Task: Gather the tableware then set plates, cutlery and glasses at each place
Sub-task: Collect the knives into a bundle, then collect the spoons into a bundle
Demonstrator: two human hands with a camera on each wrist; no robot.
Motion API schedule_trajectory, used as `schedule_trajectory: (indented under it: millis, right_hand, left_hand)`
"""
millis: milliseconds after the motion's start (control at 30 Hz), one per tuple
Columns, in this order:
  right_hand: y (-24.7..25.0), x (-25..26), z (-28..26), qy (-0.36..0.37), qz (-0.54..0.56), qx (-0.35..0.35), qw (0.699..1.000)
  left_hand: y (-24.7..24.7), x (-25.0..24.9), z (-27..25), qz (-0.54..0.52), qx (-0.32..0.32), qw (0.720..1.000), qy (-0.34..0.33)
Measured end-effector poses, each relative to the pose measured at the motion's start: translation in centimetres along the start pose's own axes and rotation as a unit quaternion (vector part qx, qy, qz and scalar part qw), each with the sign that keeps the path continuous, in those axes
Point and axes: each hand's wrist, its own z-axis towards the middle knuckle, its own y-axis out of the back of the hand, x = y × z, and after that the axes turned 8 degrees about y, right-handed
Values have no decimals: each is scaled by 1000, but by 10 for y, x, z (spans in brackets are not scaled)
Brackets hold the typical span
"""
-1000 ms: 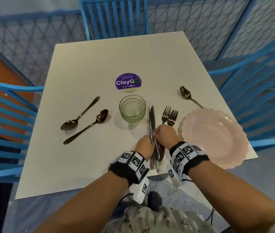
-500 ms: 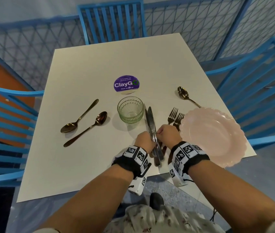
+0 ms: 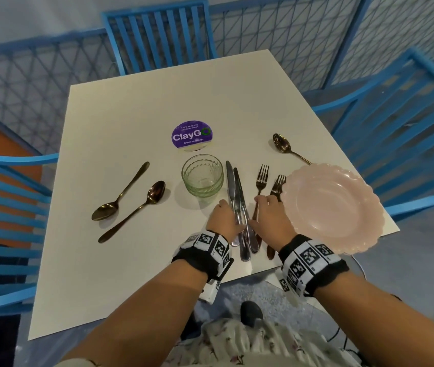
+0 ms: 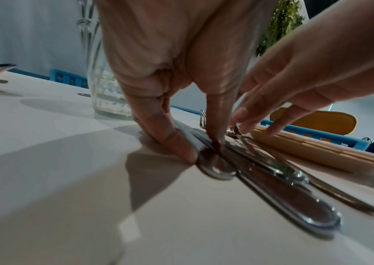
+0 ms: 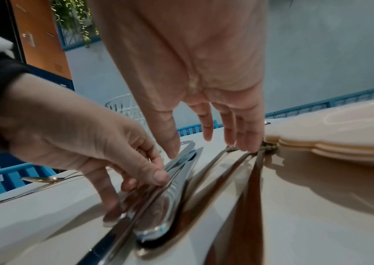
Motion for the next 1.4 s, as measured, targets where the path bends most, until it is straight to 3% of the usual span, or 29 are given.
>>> schedule_trajectory:
  millis: [300, 633, 900, 1133, 1200, 1400]
  right_hand:
    - [-14, 12, -11, -107, 32, 34, 993]
    - [-9, 11, 2, 26, 19, 116, 993]
    - [-16, 6, 17, 77, -3, 116, 990]
    - [-5, 13, 19, 44, 51, 78, 995]
    - [0, 14, 21, 44, 50, 71, 995]
    - [-2, 12, 30, 31, 66, 41, 996]
  left_hand:
    - [4, 3, 0, -14, 28, 999, -12]
    - [8, 1, -2, -33, 36, 999, -10]
    - [12, 2, -6, -27, 53, 997, -38]
    - [18, 26, 6, 1, 54, 998, 8]
    - [32, 39, 8, 15, 26, 999, 15]
    - [88, 92, 28, 84, -199, 975, 58]
